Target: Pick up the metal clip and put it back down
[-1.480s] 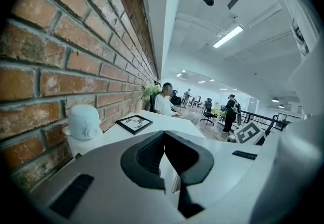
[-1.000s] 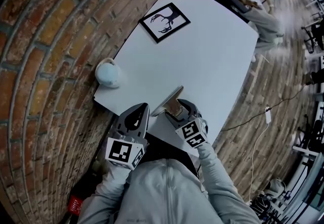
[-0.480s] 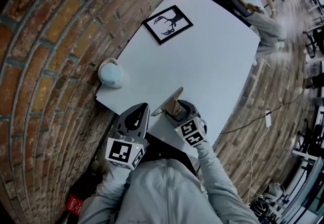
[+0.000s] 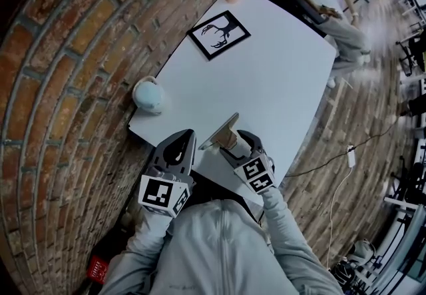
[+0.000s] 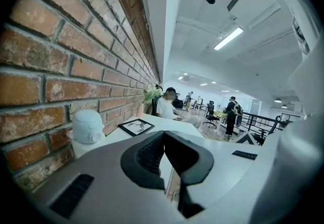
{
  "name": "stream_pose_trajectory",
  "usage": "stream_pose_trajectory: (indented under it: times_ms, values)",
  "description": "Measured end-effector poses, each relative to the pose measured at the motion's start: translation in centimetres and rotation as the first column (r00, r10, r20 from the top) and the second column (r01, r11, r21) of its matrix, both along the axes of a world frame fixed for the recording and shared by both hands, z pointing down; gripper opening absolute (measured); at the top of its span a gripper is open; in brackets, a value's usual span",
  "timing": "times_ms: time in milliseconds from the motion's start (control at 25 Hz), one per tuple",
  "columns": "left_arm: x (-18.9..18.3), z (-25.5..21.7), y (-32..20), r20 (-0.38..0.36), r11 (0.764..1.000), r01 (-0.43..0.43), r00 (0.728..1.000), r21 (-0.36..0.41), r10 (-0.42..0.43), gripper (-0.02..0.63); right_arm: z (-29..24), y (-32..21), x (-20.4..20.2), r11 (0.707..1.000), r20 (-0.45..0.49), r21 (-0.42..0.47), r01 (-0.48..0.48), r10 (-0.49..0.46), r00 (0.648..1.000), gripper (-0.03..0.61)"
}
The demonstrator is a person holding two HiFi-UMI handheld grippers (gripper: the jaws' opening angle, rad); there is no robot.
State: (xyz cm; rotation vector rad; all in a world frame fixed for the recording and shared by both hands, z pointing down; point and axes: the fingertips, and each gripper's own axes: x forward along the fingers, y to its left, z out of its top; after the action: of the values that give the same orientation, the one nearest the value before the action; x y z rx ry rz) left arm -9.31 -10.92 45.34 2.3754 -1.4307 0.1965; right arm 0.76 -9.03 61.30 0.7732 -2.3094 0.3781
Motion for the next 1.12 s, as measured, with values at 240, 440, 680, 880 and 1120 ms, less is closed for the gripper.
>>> stream_pose_trajectory:
  times_ms: [240,440,680,880,1120]
  values:
    - [0.2,-1.8,0.1,-0.003,1.0,-0.002,1.0,0.029,0.002,0.026,-4.7,-0.4,0.5,0.997,0.077,0.052,-0.056,0.052,0.996,0.296]
    - [0.4,-3.8,0.5,-0.011,0.998,-0.008,1.0,0.066,0.008,0.028,-10.0,-1.2,1.2,0.983,0.19,0.117,-0.143,0.12,0.974,0.296]
    - [0.7,-5.6,1.0,-0.022,0.995,-0.013,1.0,0.101,0.015,0.027,-16.0,-1.7,2.6,0.957,0.351,0.174,-0.234,0.162,0.922,0.29]
    - [1.0,-7.0,1.5,-0.024,0.99,-0.027,0.999,0.135,0.031,0.026,-19.8,-1.1,3.9,0.932,0.42,0.237,-0.275,0.158,0.894,0.221]
    - [1.7,-8.0,2.0,-0.033,0.987,-0.051,0.998,0.154,0.057,0.027,-23.2,-0.1,5.4,0.904,0.465,0.298,-0.307,0.144,0.874,0.116]
